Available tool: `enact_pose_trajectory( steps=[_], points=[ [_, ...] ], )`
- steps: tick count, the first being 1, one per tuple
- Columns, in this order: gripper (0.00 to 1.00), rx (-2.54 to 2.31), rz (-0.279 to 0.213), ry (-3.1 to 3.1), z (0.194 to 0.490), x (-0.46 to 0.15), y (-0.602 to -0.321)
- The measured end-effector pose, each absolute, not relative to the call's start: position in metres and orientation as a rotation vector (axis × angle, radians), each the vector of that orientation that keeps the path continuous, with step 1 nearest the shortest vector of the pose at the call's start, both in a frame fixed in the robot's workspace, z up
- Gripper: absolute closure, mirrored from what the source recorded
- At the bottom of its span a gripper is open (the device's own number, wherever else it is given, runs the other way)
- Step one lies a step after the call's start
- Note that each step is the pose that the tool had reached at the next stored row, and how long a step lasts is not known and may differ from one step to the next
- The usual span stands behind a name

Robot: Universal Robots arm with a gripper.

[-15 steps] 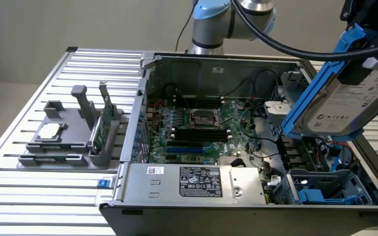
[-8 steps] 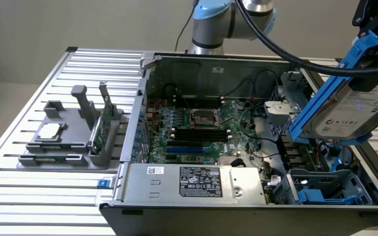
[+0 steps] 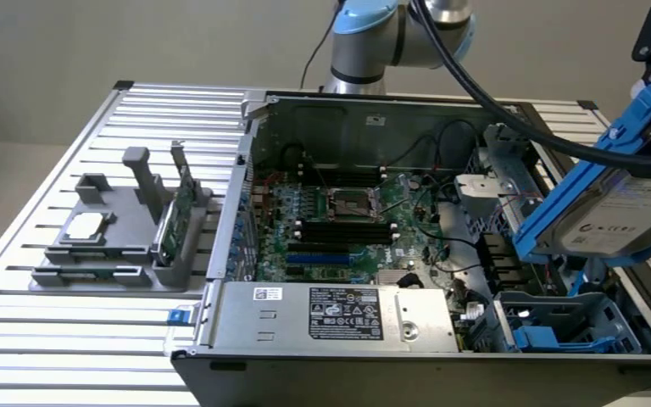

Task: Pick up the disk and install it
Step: 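Pick up the disk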

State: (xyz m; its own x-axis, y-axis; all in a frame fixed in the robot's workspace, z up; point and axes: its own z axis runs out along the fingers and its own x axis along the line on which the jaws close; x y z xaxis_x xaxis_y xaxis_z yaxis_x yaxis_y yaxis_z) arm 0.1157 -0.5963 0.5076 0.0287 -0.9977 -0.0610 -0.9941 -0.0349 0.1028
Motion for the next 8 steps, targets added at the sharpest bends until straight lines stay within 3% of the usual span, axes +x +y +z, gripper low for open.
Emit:
enact_pose_trajectory(
  steps=[8],
  points=[
    [0.67,2.233,-0.187,-2.164,0.498,0.122,-0.611]
  ],
)
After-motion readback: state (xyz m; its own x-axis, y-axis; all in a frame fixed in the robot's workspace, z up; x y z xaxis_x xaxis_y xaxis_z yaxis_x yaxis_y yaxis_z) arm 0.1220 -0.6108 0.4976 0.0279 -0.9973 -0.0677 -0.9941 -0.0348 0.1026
